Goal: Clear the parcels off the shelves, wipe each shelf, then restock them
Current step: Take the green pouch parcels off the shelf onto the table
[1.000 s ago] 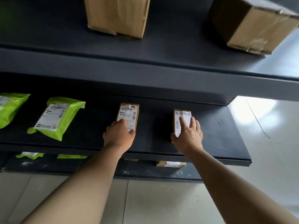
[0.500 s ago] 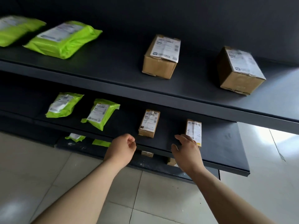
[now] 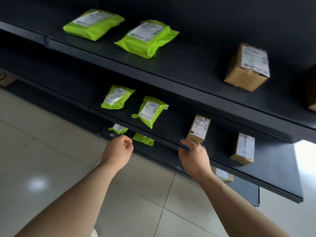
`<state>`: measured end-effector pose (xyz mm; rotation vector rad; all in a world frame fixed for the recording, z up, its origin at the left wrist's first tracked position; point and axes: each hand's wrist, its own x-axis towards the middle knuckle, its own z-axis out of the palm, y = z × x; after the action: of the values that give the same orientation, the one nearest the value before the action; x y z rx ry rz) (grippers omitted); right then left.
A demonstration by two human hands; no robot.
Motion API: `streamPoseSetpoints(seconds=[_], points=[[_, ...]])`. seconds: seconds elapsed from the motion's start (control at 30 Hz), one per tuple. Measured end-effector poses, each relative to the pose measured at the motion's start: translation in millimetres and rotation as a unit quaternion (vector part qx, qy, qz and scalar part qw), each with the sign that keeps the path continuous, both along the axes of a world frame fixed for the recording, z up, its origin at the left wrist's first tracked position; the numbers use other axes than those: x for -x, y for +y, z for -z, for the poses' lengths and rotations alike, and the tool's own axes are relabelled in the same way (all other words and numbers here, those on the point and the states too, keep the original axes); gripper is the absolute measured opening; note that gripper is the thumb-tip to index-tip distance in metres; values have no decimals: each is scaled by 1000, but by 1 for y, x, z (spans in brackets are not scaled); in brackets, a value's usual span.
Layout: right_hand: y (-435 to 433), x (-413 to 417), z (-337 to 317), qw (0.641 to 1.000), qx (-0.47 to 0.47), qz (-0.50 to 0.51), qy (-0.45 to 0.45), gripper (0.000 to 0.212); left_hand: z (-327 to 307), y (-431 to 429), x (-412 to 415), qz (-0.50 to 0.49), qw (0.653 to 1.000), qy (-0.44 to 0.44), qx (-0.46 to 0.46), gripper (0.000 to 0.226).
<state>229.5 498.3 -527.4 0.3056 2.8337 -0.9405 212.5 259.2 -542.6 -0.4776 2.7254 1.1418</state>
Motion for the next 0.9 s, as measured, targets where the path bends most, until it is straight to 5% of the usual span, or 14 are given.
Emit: streamPoseSetpoints(seconds=[0.5, 0.9], points=[[-244, 58, 45, 1000, 19, 10, -20, 38, 42, -242, 68, 33, 999, -7, 16, 18], [-254, 96, 172, 997, 22, 34, -73, 34, 159, -257, 129, 36, 998, -48, 9, 20]])
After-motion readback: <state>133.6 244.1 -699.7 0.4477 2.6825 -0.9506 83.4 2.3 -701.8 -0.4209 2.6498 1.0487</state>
